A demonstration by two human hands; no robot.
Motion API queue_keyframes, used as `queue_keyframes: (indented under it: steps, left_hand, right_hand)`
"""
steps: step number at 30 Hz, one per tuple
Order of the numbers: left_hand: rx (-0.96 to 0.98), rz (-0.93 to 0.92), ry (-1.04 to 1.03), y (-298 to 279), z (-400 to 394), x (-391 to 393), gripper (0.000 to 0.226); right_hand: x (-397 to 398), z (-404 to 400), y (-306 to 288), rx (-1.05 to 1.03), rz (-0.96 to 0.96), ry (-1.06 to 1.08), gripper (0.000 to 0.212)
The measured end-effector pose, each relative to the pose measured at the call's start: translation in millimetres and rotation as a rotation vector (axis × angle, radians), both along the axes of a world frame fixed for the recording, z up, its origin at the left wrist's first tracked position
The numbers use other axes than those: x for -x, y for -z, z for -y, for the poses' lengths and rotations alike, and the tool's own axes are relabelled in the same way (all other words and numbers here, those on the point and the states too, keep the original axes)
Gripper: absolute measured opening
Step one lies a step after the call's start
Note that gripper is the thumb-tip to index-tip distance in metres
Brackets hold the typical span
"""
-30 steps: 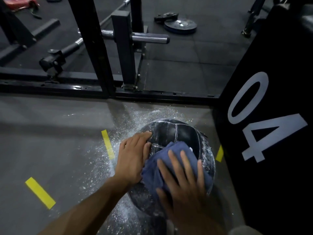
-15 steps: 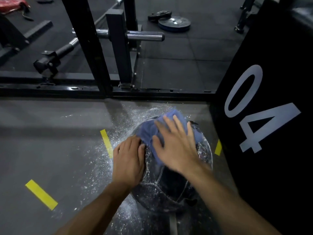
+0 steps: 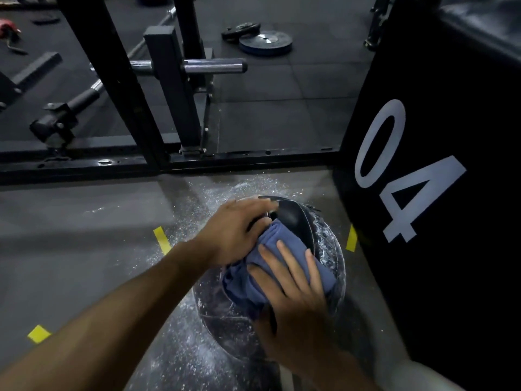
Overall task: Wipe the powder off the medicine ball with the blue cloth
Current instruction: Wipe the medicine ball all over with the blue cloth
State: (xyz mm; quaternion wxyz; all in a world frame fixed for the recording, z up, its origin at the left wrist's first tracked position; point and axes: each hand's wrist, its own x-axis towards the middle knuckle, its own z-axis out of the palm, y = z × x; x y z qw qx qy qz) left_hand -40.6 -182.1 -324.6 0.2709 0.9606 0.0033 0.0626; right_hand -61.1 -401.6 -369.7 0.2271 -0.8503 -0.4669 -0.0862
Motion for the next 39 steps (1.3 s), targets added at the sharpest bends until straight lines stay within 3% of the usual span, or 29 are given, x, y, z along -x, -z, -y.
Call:
queue_keyframes:
  steps: [5,9,12,14,16,19,25,29,35,39]
  left_hand:
    - [0.008,-0.055,-0.023,16,-11,4,0.052]
    - [-0.004,-0.079,-0.109,14,-15,24,0.050]
    - [-0.117,-0.044,-0.161,17,-8,46,0.043]
    - [-0.132,-0.017,-0.186,22,-2,57,0.044]
    - [-0.072,-0.015,-0.219,29,0,65,0.045]
    - [-0.074,-0.050,-0.260,33,-5,64,0.052]
    - [-0.167,-0.158,-0.286,24,-13,50,0.066]
    - [-0.151,-0.177,-0.327,21,-13,50,0.070]
    - [-0.131,-0.172,-0.480,24,-14,69,0.067]
    - [-0.147,-0.219,-0.585,26,-9,81,0.065]
  right_hand:
    - [-21,0,-10,0.052,-0.032,-0.073,0.069]
    - [-55,-23,-37,0.107,-0.233,0.120,0.078]
    - [-107,-56,-59,0.207,-0.490,0.300,0.060]
    - [-132,-71,-66,0.218,-0.589,0.290,0.050]
    - [-130,-75,-63,0.242,-0.569,0.185,0.056]
    - [-90,-59,-57,0.248,-0.385,0.084,0.069]
    - [15,13,-22,0.067,-0.139,0.159,0.078]
    - [34,11,3,0.063,-0.133,0.210,0.077]
    - [-2,-13,-3,0.031,-0.126,0.205,0.068]
    - [-33,-28,-15,0.092,-0.225,0.195,0.071]
